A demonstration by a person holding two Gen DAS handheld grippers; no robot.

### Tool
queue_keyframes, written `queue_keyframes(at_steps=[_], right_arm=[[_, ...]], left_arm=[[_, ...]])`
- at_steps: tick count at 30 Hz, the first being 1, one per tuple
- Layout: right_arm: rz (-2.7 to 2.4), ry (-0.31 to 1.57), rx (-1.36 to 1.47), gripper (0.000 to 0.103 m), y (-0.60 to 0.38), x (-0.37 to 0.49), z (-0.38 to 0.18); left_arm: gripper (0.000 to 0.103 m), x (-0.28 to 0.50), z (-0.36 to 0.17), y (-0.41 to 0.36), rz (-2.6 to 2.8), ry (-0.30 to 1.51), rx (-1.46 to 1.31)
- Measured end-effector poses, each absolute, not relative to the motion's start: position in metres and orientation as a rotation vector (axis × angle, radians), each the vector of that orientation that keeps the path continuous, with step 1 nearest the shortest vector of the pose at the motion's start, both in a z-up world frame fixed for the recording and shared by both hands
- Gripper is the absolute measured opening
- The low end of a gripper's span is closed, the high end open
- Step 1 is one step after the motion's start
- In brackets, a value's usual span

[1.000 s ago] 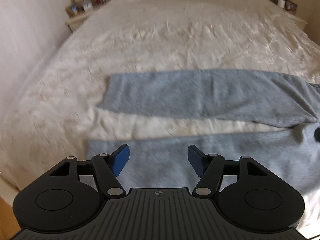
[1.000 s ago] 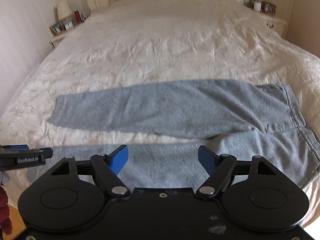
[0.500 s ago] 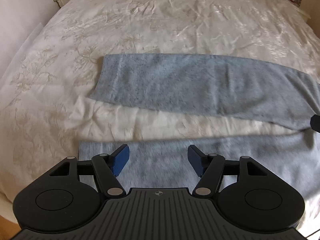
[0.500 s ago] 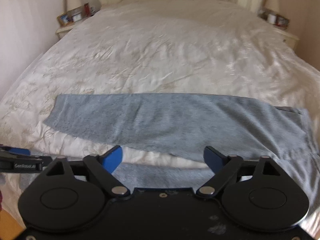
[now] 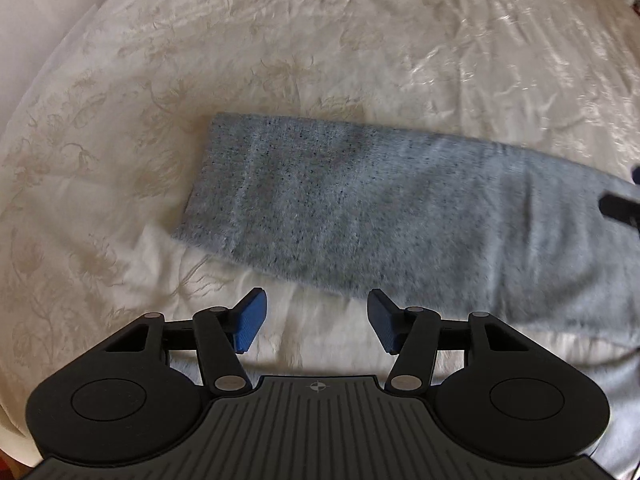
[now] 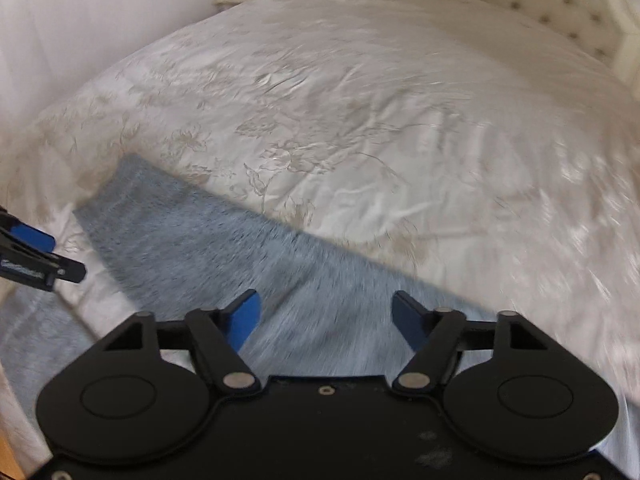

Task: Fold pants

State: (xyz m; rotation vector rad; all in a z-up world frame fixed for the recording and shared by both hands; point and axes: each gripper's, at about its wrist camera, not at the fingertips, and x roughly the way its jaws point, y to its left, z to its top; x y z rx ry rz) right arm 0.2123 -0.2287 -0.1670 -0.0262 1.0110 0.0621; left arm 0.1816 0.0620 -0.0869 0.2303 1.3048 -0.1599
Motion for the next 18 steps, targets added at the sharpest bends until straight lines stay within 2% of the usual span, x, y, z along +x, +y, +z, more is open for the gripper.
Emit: queue_keyframes(at_steps=[7,11,12,13,14,15,18], right_arm=[[0.242,1.079,-0.116,0.072,-0.258,0.288,-0.228],[0.372,1.157,-0.203,0.072,-0.252,0.302,-0.256],[0.410,1.180,-0.201,0.064,-0.252,0.303,-0.261],[0.437,1.195,-0.184,0.045,-0.251,0.303,-0.262],[0.456,1.210,-0.161,0.033,-0.250,0.303,-0.261],[0.460,1.215,-0.152,0.007,-0.247,0.300,-0.259],[0.447,1.149,-0.208,0.007,-0.232,0.281,-0.242]], left_arm=[[0.055,0.219,-0.108,0.050,-0.144,1.361,0.213],[0.055,0.237,-0.111,0.047,-0.148,1.362,0.174],[0.055,0.240,-0.111,0.046,-0.149,1.358,0.165],[0.055,0.244,-0.110,0.044,-0.152,1.356,0.153],[0.055,0.247,-0.109,0.043,-0.157,1.356,0.138],[0.055,0.250,-0.108,0.041,-0.163,1.356,0.120],[0.055,0.259,-0.105,0.033,-0.178,1.353,0.077]])
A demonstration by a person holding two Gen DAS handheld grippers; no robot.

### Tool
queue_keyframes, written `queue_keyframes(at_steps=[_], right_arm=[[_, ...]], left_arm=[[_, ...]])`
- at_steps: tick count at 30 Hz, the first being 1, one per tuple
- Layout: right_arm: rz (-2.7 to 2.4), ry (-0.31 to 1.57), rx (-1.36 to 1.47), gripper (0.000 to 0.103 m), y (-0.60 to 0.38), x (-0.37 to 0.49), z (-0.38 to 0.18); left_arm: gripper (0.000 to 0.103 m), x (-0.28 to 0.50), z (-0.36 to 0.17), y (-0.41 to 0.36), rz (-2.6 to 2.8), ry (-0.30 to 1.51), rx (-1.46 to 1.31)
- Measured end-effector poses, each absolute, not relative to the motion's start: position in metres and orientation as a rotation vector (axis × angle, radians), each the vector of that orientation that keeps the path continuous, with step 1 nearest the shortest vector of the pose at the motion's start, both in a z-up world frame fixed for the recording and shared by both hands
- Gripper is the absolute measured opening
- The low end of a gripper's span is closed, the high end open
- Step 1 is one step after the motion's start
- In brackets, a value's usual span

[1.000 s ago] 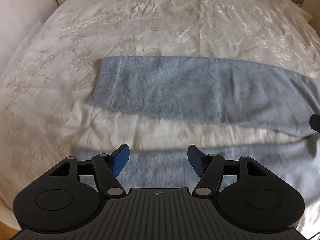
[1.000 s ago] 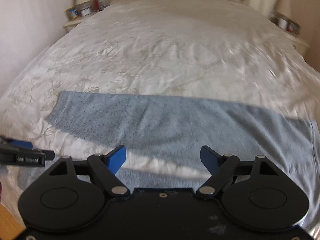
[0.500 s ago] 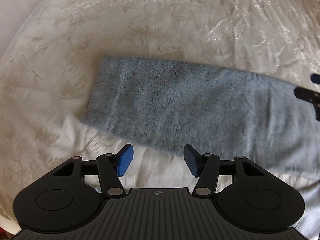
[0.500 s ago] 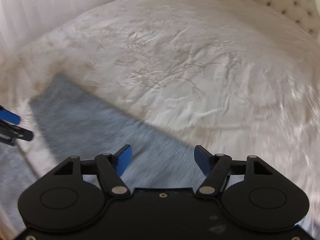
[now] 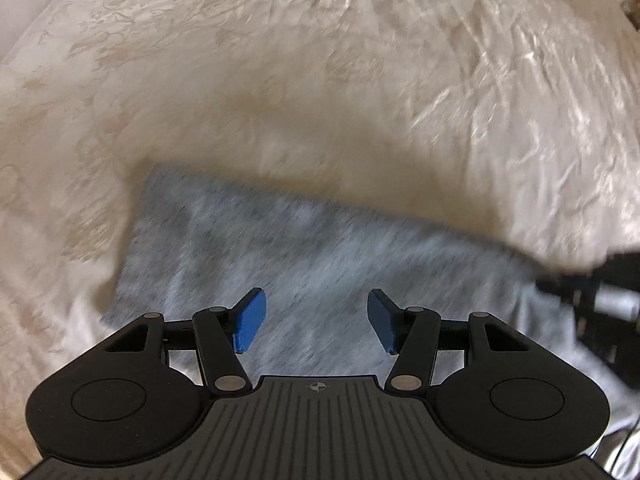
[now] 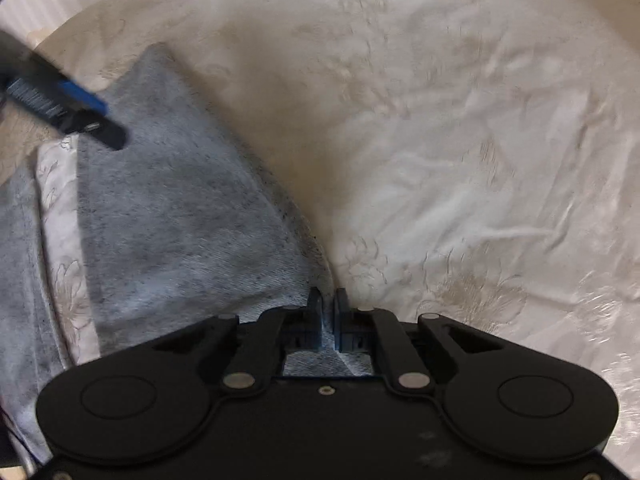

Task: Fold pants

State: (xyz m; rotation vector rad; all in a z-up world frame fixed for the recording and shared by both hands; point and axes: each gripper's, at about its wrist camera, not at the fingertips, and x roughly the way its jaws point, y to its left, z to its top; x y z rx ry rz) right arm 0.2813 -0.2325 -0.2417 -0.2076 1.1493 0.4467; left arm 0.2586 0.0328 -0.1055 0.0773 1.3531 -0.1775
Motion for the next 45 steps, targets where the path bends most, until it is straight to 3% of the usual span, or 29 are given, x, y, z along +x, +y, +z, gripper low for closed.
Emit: queue_keyframes(at_steps=[7,17,19,20,23,32,39,41,43,45], right_arm=[[0.447,1.079,-0.324,0.007,-0.199,0.227,-0.227],[0.432,1.064,-0.362,0.008,-0.185,0.208,-0.231],[0.430,1.060,-0.360,0.008,-0.185,0.207,-0.229],[0.429,1.056,-0.364,0.008,-0.184,0.205,-0.227],[0.415,1.040,-0.363,0.008,-0.184,0.199,-0.217],[0.413,1.018,-0.320,0.008,-0.157,0.142,-0.172],[0.390,1.085,-0.242,0.009,-0.122,0.085,-0.179],[0.361,1.107,-0.185,0.012,-0.121,0.077,-0.186],[0.318,1.106,-0.100,0.024,-0.126,0.071,-0.186],[0.257,1.077,0.000,0.029,-0.141,0.067,-0.176]], left_arm=[[0.055,0.286,-0.097,0.018,-0.182,1.353,-0.030],[0.055,0.310,-0.132,0.006,-0.115,1.494,-0.017],[0.038,0.311,-0.141,0.005,-0.107,1.525,-0.004],[0.016,0.310,-0.142,0.008,-0.101,1.542,-0.012],[0.009,0.297,-0.129,0.018,-0.122,1.506,-0.036],[0.008,0.198,-0.062,0.054,-0.206,1.350,0.028],[0.008,0.135,-0.077,0.088,-0.155,1.390,-0.005],[0.008,0.125,-0.088,0.091,-0.138,1.403,-0.006],[0.008,0.120,-0.097,0.090,-0.125,1.414,-0.009],[0.008,0.116,-0.101,0.087,-0.119,1.411,0.005]])
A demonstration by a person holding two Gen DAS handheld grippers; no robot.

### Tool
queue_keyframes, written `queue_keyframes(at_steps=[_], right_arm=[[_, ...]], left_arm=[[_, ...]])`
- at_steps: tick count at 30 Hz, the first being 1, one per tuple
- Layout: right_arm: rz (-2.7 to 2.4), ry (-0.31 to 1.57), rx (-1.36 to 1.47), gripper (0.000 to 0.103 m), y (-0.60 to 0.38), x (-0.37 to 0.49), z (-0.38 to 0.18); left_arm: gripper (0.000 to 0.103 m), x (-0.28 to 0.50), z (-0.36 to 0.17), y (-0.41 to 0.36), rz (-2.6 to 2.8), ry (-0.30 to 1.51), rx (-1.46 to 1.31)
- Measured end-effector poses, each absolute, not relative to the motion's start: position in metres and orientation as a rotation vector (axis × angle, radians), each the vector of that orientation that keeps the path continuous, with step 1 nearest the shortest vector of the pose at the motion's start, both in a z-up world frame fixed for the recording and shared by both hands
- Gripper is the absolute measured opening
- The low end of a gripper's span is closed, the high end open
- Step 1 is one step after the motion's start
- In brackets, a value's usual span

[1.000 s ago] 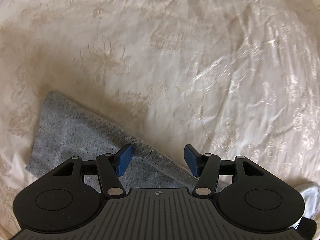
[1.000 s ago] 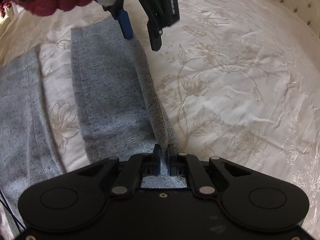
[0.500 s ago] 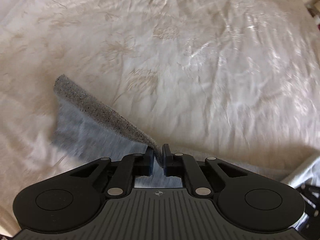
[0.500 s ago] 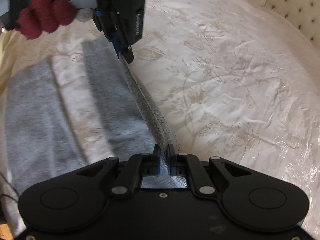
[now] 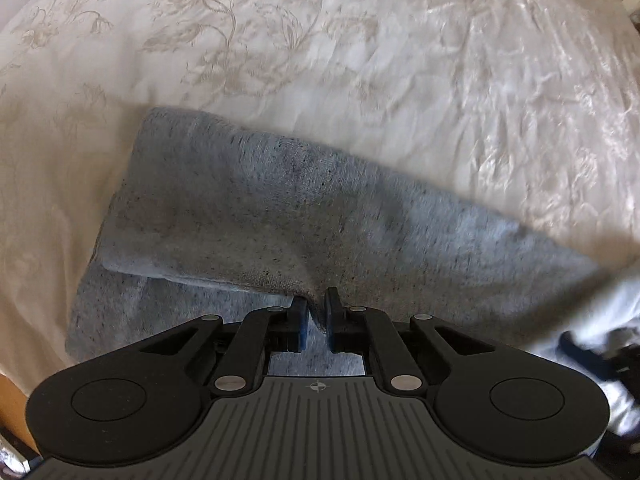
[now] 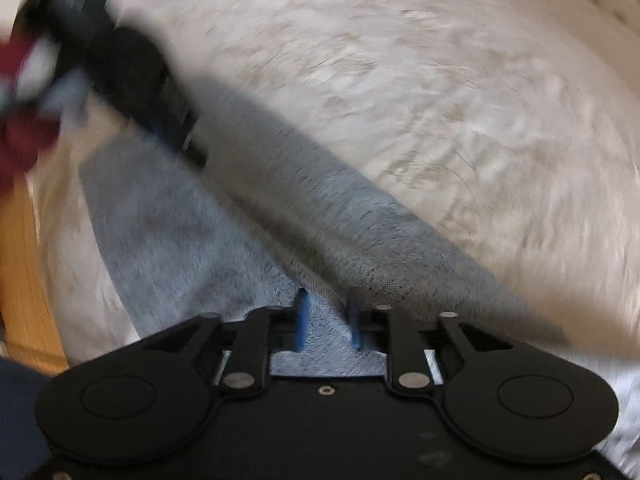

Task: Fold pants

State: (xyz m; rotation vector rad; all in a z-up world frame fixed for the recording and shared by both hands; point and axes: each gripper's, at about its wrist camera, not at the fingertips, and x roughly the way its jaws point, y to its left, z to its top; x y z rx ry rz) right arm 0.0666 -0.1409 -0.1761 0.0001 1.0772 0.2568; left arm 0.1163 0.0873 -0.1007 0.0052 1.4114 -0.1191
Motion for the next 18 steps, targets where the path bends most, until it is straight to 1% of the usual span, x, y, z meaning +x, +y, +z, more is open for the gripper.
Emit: queue_keyframes(at_steps=[2,4,8,9,10,12,15,18], right_arm=[[0.173,1.038,0.072,0.038,-0.159,0.064,-0.164],[0.037,1.002,0.107,0.059,-0.187,0.062,-0.153],[-0.226,0.998,0.176,0.067,-0.248,0.068,-0.149],[-0.317,1.005,0.193,0.073,-0.267,0.074,-0.151],[-0.383,1.002,0.207,0.076,-0.283,0.079,-0.153],[-0.511,1.011,0.226,0.076,-0.312,0.088,-0.160],[-0.690,1.038,0.275,0.080,-0.356,0.109,-0.175],[-0.827,1.090,0.287,0.082,-0.385,0.131,-0.195]], left_arm=[[0.008,0.116,-0.101,0.083,-0.117,1.400,0.022],[0.008,0.114,-0.099,0.081,-0.115,1.388,0.030],[0.008,0.117,-0.096,0.081,-0.106,1.374,0.024],[0.008,0.113,-0.097,0.084,-0.103,1.371,0.022],[0.008,0.110,-0.098,0.085,-0.100,1.369,0.020],[0.008,0.110,-0.098,0.085,-0.094,1.370,0.020],[0.008,0.111,-0.099,0.085,-0.084,1.379,0.019],[0.008,0.112,-0.101,0.085,-0.073,1.395,0.014]])
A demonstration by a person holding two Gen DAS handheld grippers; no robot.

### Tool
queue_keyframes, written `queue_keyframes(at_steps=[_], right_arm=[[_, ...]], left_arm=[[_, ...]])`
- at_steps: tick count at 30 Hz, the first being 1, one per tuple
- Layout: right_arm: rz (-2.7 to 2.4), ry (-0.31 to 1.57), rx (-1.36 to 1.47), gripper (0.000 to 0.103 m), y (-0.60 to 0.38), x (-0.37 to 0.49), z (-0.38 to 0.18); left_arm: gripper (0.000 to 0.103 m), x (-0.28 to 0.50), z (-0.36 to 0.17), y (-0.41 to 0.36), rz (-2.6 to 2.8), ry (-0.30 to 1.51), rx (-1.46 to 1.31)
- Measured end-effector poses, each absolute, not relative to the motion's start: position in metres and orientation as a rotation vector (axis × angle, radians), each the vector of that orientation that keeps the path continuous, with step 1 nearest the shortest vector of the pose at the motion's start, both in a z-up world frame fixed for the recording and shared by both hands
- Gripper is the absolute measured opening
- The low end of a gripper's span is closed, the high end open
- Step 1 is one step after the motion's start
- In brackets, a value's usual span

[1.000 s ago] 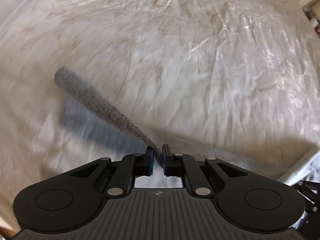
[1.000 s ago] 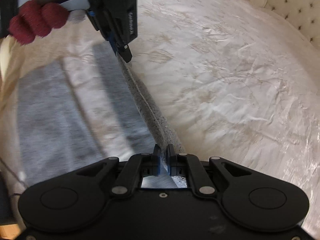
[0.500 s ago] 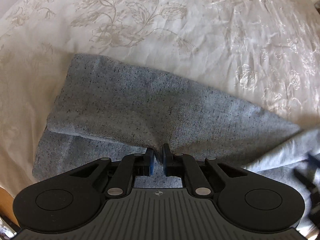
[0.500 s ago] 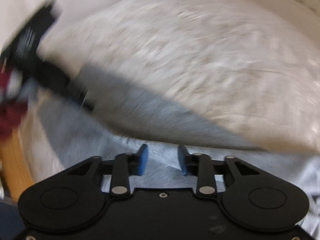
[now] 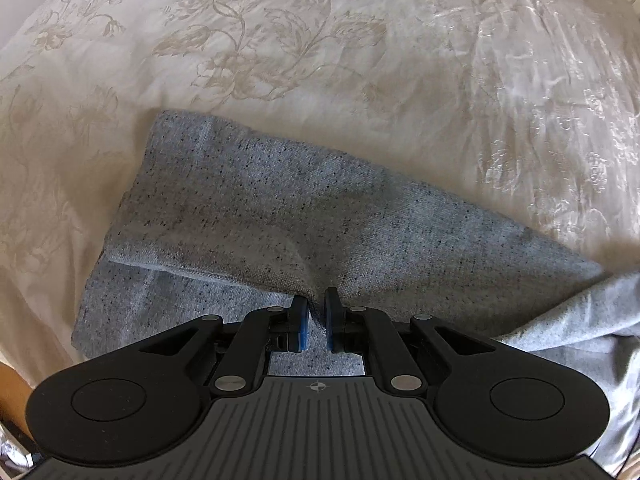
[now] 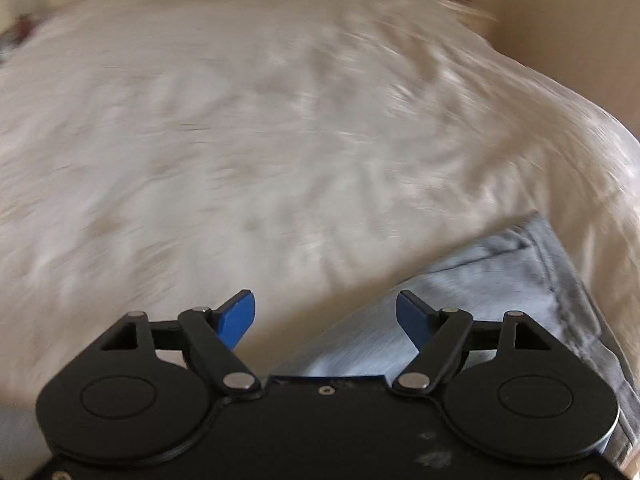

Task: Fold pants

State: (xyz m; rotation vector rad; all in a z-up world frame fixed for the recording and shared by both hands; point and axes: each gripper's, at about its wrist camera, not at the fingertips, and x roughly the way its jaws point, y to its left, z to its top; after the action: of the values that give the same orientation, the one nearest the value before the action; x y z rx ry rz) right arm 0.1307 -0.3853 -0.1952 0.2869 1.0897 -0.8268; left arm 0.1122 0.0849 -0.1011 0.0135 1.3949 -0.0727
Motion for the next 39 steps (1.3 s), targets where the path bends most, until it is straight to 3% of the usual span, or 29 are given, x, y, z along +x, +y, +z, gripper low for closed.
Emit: queue_keyframes(at_steps=[3,8,9,11,12,13,22,25,29,33,35,37,39], right_arm=[[-0.929,1.168,0.288,0.089,-0.406,0.139,-0.219],[-0.989,1.326,0.308,0.088,-0.424,0.136,-0.259],[-0.981,1.334,0.297,0.081,-0.422,0.131,-0.261],[-0.936,1.320,0.311,0.051,-0.422,0.117,-0.254],[-0.892,1.293,0.362,0.029,-0.426,0.108,-0.247],[-0.870,1.265,0.401,0.021,-0.430,0.099,-0.240],[-0.841,0.830,0.539,0.016,-0.409,-0.037,-0.111],[-0.921,0.799,0.624,0.007,-0.391,-0.093,-0.107],[-0.961,0.912,0.725,0.007,-0.368,-0.140,-0.147],[-0.948,0.917,0.772,0.016,-0.362,-0.152,-0.174],[-0.938,0.885,0.744,0.036,-0.368,-0.143,-0.170],[-0.933,0.848,0.668,0.073,-0.376,-0.121,-0.161],[-0.927,0.834,0.565,0.084,-0.388,-0.088,-0.156]], left_arm=[[0.008,0.114,-0.103,0.085,-0.065,1.410,0.017],[0.008,0.120,-0.106,0.082,-0.056,1.420,0.022],[0.008,0.121,-0.106,0.081,-0.056,1.419,0.027],[0.008,0.122,-0.104,0.079,-0.062,1.407,0.038],[0.008,0.123,-0.101,0.078,-0.069,1.393,0.047],[0.008,0.124,-0.098,0.077,-0.076,1.380,0.055],[0.008,0.097,-0.035,0.070,-0.183,1.176,0.110],[0.008,0.077,-0.030,0.078,-0.190,1.157,0.141],[0.008,0.061,-0.060,0.088,-0.179,1.261,0.137],[0.008,0.055,-0.081,0.087,-0.147,1.303,0.171],[0.008,0.055,-0.081,0.085,-0.140,1.296,0.180],[0.008,0.055,-0.080,0.085,-0.134,1.285,0.189],[0.008,0.053,-0.078,0.085,-0.123,1.278,0.187]])
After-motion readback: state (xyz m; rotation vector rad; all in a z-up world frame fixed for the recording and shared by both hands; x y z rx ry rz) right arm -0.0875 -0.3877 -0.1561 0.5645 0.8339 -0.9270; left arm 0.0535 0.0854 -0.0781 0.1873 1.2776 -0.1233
